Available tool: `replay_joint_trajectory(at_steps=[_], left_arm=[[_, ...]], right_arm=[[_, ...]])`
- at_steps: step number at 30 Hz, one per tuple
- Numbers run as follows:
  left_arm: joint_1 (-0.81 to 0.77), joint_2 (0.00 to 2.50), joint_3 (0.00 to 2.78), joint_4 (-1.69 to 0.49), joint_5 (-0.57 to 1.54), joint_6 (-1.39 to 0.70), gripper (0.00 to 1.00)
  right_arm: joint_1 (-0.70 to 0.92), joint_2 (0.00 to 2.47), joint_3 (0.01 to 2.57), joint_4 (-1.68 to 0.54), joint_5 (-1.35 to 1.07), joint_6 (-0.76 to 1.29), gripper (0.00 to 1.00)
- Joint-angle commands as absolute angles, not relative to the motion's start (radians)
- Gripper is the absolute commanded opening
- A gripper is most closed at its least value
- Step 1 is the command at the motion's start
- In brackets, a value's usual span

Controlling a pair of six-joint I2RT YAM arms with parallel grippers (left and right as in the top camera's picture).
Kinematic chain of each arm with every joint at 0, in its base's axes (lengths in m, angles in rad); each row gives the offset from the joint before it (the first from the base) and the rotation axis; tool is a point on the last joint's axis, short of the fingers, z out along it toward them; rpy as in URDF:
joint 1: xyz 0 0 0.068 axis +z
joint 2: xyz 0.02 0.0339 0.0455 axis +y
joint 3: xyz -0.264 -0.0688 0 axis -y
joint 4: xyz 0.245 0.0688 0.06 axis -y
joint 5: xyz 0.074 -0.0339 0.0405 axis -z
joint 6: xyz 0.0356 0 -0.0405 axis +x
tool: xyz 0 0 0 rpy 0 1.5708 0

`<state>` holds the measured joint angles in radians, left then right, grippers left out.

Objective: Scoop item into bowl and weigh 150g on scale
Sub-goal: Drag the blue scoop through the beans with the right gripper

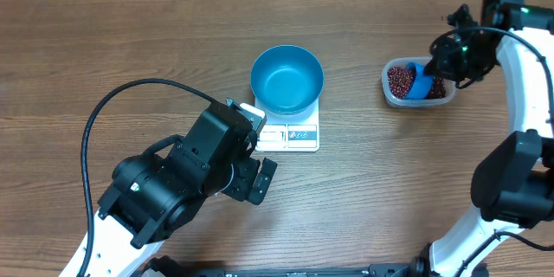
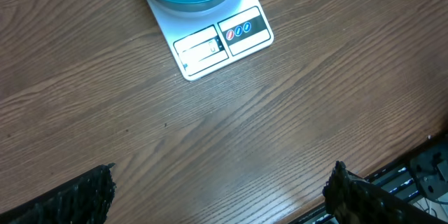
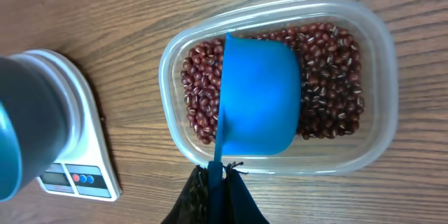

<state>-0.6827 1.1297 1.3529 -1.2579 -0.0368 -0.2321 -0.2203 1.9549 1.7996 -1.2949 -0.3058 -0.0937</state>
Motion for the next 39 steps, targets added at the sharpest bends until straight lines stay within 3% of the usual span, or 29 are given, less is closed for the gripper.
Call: replay_joint_trajectory(at_steps=[1,14,26,39], left_arm=[[-0.681,1.126,1.365,-1.257,-0.033,-0.216,1.0],[-0.681,1.126,1.365,-1.257,-0.033,-0.216,1.0],[-0.681,1.126,1.365,-1.257,-0.033,-0.216,1.0],[-0.681,1.126,1.365,-1.257,-0.033,-0.216,1.0]], right_arm=[[-0.241,1.914,1.808,-1.29,-0.395,-0.13,0.04],[-0.183,1.93,1.786,-1.289,-0.29,-0.136,0.04],[-0.167,1.941,1.786,-1.294,-0.476,-0.164,0.04],[-0.26,1.941,1.786,-1.296,-0.478,-0.167,0.04]])
